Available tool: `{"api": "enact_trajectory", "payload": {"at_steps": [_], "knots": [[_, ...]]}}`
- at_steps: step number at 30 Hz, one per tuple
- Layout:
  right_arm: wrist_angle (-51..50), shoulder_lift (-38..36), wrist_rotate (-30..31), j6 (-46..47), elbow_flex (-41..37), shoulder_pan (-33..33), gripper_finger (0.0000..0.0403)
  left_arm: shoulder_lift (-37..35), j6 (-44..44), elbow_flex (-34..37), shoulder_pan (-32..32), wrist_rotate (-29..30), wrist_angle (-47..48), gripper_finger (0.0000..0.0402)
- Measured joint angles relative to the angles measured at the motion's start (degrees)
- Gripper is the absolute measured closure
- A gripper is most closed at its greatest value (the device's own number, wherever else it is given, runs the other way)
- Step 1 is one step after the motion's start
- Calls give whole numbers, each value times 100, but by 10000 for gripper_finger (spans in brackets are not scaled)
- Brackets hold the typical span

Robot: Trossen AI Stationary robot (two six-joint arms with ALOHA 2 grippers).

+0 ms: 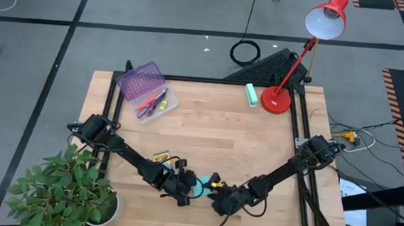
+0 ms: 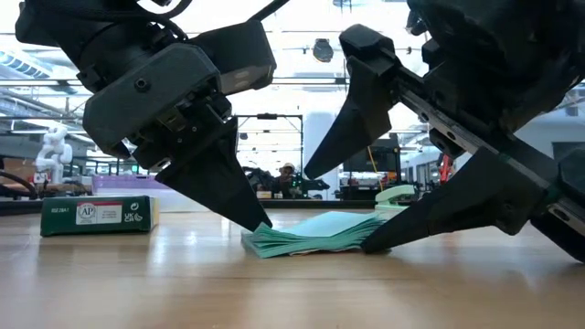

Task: Pack school essentials
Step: Put the light blue sticky note into the purple supply box

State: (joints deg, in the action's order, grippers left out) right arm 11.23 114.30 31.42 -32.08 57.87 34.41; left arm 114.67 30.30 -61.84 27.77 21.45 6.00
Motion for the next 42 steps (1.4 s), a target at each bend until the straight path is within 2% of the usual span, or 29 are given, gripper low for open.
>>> {"api": "enact_trajectory", "payload": {"at_steps": [9,16,26,33,42], "knots": [[-260,9,48,282,-7,26,122,0,-2,0,0,0,0,391],[-363,-10,453,210,-7,94,122,0,-2,2,0,0,1,397],[-353,-392,423,459,-37,309,122,0,-17,2,0,6,0,398],[-25,-335,-13,1016,-30,192,122,0,-12,2,2,24,-17,396],[399,-119,142,1017,-22,47,122,0,-21,2,4,59,-26,396]]}}
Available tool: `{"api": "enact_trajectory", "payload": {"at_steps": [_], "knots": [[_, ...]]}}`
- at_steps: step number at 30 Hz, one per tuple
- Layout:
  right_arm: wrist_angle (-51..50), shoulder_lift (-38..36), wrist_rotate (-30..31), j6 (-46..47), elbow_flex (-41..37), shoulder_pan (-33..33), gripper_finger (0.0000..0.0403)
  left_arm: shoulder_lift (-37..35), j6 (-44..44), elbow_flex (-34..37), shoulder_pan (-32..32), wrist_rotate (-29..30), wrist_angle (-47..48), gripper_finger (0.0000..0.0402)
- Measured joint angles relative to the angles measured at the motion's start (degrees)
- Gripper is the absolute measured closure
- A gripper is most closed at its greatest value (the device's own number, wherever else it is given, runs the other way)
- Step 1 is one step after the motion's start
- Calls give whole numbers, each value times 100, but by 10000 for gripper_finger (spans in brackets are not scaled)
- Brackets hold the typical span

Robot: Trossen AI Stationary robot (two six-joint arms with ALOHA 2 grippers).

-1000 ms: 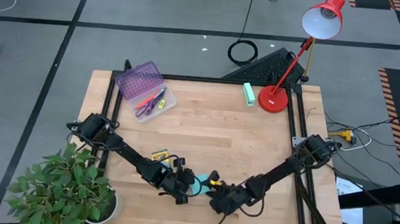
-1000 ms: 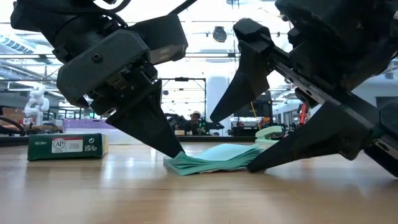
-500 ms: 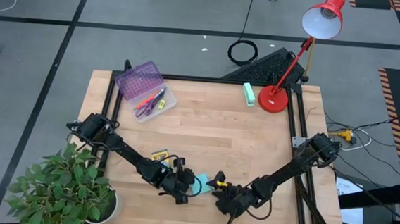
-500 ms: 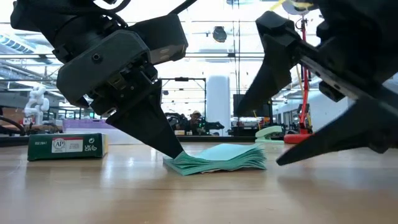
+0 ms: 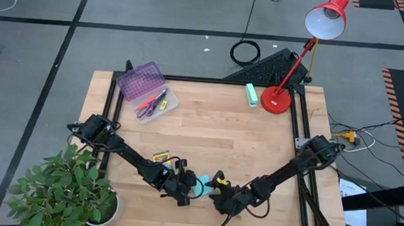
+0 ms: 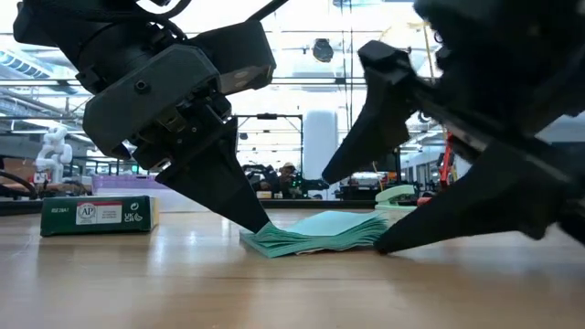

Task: Pack school essentials
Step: Put the light blue sticky note into the purple supply box

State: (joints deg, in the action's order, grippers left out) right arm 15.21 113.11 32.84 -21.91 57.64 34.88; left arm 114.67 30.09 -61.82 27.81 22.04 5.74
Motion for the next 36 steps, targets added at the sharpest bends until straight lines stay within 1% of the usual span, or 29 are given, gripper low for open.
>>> {"api": "enact_trajectory", "payload": {"at_steps": [7,11,14,17,20,25,27,30,34,36], "knots": [[-8,51,43,-70,16,-71,122,0,6,0,0,5,0,394],[-101,51,341,-320,22,-31,122,0,-2,0,0,7,0,399],[-226,49,629,-472,27,-3,122,0,-7,0,-1,17,1,395],[-283,45,768,-609,27,18,122,0,-6,0,-4,22,2,394],[-297,45,783,-756,27,49,122,0,-20,0,-4,25,2,399],[-331,47,789,-1096,25,126,124,0,-18,0,-4,25,2,393],[-337,47,785,-1231,22,161,132,0,-16,0,-4,25,2,396],[-346,49,772,-1353,22,187,156,0,-14,0,-4,25,2,398],[-440,51,360,-1310,16,187,195,0,-5,0,-4,25,2,392],[-378,51,213,-1139,16,189,206,0,-5,0,-4,23,2,392]]}}
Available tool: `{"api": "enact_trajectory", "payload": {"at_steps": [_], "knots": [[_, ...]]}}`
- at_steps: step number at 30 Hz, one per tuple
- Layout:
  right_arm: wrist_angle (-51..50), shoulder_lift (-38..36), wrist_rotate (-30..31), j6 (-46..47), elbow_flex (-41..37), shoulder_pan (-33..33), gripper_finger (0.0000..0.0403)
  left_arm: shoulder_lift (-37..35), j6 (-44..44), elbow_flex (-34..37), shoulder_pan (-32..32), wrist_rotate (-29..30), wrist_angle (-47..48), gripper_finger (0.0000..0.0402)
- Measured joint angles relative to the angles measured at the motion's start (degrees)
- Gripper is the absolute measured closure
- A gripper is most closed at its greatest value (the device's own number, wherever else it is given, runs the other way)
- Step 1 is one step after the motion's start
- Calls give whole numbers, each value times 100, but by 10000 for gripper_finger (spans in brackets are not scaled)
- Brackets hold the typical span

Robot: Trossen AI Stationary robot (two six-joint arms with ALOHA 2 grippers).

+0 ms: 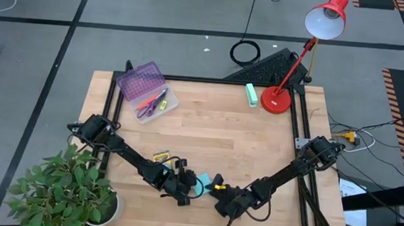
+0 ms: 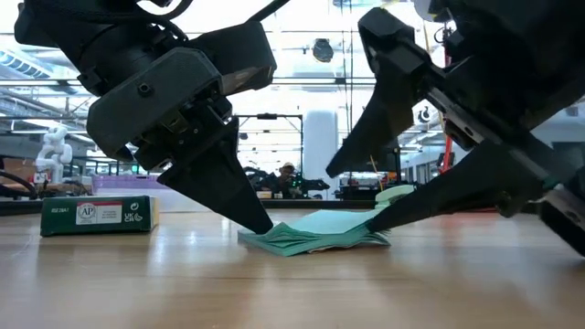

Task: Pack school essentials
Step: Put the light blue sticky note into the purple supply box

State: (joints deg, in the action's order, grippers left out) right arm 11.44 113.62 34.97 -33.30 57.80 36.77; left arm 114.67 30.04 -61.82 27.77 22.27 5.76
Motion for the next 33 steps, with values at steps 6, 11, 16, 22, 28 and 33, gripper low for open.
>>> {"api": "enact_trajectory", "payload": {"at_steps": [6,11,16,22,28,33], "knots": [[171,0,-185,348,0,2,191,0,0,0,0,2,0,396],[216,2,-617,628,-4,-83,159,0,2,0,0,4,0,392],[184,2,-578,488,-4,-81,141,0,2,0,0,6,0,397],[49,4,-497,433,-4,-110,138,0,2,0,0,8,-2,398],[5,4,-501,507,-4,-146,138,0,2,0,0,14,-3,392],[-99,7,-500,544,-4,-160,138,0,0,0,0,23,-4,395]]}}
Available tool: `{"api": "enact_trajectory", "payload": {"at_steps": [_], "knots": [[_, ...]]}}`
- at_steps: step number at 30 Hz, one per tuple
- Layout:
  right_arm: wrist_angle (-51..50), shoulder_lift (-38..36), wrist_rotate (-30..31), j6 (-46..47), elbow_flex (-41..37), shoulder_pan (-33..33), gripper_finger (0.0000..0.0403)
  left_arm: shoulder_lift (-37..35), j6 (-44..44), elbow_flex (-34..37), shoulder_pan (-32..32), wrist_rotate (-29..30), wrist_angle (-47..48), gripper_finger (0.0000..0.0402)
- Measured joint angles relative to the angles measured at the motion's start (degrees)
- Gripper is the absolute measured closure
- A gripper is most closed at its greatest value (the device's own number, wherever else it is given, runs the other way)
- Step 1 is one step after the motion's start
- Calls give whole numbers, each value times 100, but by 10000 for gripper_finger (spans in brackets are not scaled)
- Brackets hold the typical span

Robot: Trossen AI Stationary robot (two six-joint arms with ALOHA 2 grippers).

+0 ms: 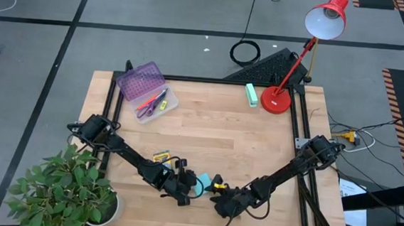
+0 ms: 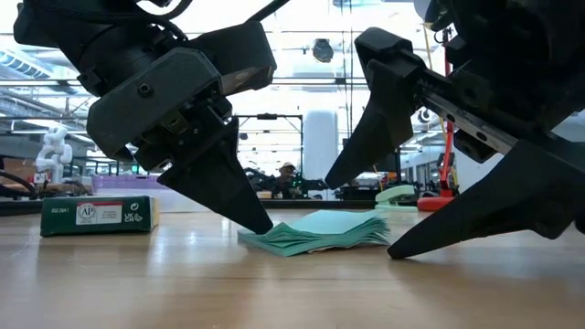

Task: Pack school essentials
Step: Put the light blue sticky note into the purple supply box

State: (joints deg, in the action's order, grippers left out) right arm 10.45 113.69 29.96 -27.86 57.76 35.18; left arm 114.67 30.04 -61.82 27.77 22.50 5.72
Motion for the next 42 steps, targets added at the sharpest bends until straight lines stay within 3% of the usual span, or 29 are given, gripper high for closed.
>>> {"api": "enact_trajectory", "payload": {"at_steps": [24,42], "knots": [[-165,4,327,3,0,-234,138,0,0,0,2,0,-2,398],[-151,-7,329,-562,-374,-243,138,0,-2,0,1,2,-4,398]]}}
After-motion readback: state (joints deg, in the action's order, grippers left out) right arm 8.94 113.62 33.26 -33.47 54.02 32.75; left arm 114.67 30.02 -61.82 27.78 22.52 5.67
